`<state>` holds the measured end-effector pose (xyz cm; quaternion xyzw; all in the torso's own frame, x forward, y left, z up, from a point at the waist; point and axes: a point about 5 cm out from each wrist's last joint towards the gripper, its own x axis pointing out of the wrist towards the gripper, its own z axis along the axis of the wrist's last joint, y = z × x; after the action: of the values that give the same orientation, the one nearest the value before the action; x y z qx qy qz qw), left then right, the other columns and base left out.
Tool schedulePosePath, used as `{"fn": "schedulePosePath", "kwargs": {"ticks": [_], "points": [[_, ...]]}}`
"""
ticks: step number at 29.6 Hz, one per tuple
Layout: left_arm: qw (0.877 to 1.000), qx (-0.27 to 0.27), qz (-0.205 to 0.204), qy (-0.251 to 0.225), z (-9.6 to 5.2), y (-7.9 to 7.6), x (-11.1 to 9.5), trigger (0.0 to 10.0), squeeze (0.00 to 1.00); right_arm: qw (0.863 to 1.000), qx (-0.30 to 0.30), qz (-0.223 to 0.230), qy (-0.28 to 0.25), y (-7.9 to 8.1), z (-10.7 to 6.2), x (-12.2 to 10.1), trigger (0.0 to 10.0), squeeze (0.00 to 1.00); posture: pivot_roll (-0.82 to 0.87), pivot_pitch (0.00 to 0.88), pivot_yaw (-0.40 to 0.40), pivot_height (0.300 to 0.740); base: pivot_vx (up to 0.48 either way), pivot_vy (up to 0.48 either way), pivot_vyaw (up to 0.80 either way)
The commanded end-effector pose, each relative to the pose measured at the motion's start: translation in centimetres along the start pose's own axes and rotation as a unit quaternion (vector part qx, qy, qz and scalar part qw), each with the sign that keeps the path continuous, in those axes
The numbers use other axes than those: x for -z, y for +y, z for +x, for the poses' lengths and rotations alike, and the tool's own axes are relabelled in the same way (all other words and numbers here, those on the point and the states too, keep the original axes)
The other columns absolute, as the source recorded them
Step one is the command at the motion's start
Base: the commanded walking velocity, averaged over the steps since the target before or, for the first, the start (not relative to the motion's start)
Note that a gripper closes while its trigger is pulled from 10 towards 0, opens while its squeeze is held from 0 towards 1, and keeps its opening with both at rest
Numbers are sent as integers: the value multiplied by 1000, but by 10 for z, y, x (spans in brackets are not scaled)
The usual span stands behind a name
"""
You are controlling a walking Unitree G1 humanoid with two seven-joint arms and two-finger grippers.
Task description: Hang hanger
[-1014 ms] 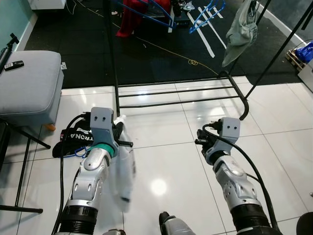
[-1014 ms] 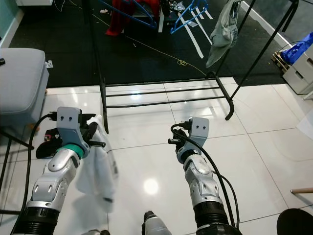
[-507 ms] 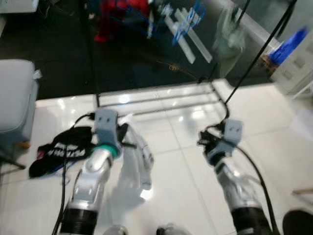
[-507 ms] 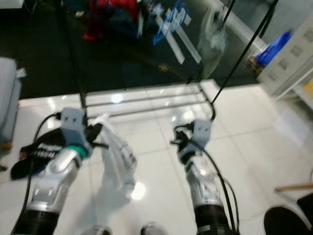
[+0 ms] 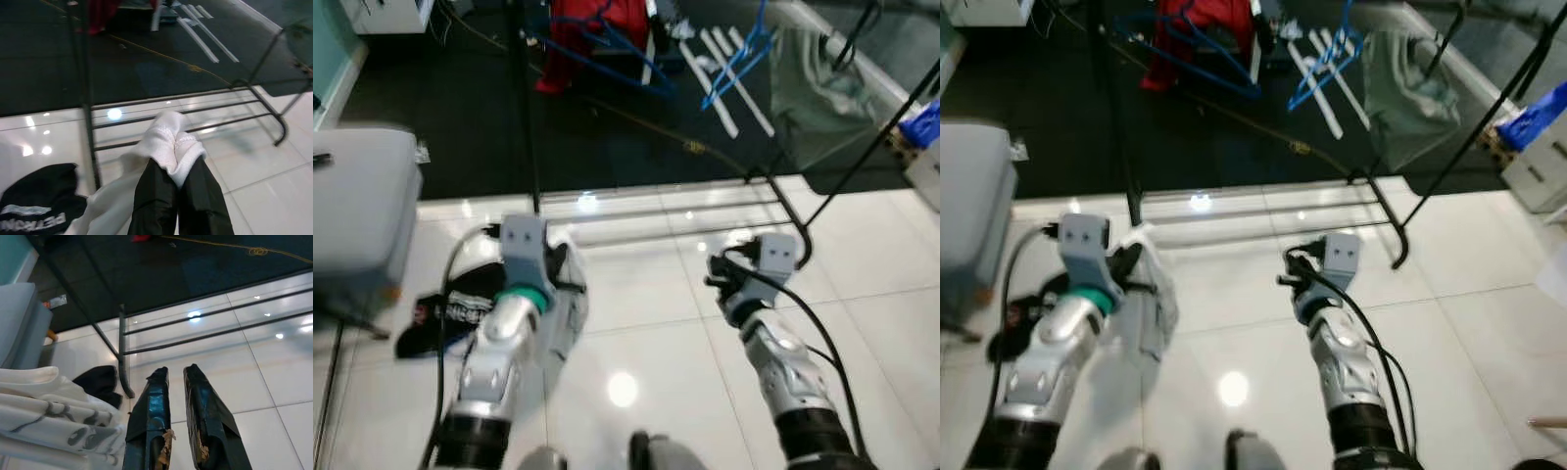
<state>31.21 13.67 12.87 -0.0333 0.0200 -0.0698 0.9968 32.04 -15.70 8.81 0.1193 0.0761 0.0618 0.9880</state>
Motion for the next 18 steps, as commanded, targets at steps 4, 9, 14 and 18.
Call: {"fn": "schedulePosePath", "kwargs": {"ticks": [4,9,14,18], "points": [[1000,9,-13,-4,-1,-6,0,10000,0,1000,20,3,7,-11,-4,4,10000,0,-25,122,-8,740,307,0,0],[1000,10,-14,-6,0,-7,-2,10000,0,1000,21,6,4,-11,-4,3,10000,0,-27,116,-7,740,307,0,0],[1000,13,-13,-8,0,-7,-3,10000,0,1000,21,6,3,-11,-4,3,10000,0,-26,113,-7,740,308,0,0],[1000,15,-13,-9,0,-8,-3,10000,0,1000,22,5,3,-12,-5,3,10000,0,-27,108,-6,740,331,0,0]]}}
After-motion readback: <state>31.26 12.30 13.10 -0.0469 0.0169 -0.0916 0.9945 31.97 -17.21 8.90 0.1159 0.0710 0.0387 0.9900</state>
